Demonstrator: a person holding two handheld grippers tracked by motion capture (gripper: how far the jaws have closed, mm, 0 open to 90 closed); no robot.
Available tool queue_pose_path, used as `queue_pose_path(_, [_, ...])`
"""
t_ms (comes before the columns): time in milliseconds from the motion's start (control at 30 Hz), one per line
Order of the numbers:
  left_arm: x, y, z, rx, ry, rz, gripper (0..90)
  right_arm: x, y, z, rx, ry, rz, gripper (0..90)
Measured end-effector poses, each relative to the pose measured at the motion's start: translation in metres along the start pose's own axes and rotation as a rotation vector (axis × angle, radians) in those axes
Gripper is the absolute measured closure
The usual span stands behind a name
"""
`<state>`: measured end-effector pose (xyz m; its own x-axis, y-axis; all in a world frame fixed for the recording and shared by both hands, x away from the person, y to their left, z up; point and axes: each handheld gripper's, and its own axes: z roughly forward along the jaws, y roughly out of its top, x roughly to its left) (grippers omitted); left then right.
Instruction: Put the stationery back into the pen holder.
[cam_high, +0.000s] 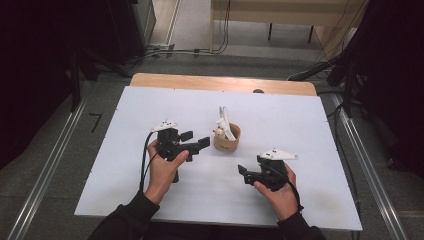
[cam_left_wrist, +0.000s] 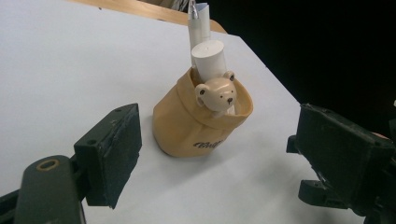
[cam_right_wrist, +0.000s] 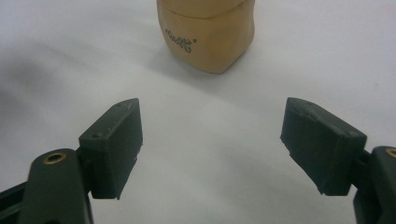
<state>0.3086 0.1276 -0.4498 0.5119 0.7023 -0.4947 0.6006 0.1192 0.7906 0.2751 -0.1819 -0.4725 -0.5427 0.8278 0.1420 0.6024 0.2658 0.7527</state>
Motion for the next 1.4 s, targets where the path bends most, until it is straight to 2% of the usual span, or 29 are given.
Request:
queue_pose_path(200, [0.004,-0.005,-0.006,0.003,-0.004,-0.015,13.5,-0.004,0.001,-0.003,-0.011,-0.009,0.007,18.9])
queue_pose_path(600, [0.01,-0.012,-0.018,0.001,0.01,-0.014,12.6,-0.007,0.001,-0.006,-0.018,-0.023,0.006,18.1])
queue_pose_path(1400, [0.026,-0.028,-0.044,0.004,0.069,-0.022,12.6,-0.025,-0.002,-0.022,-0.047,-0.06,0.042,18.0])
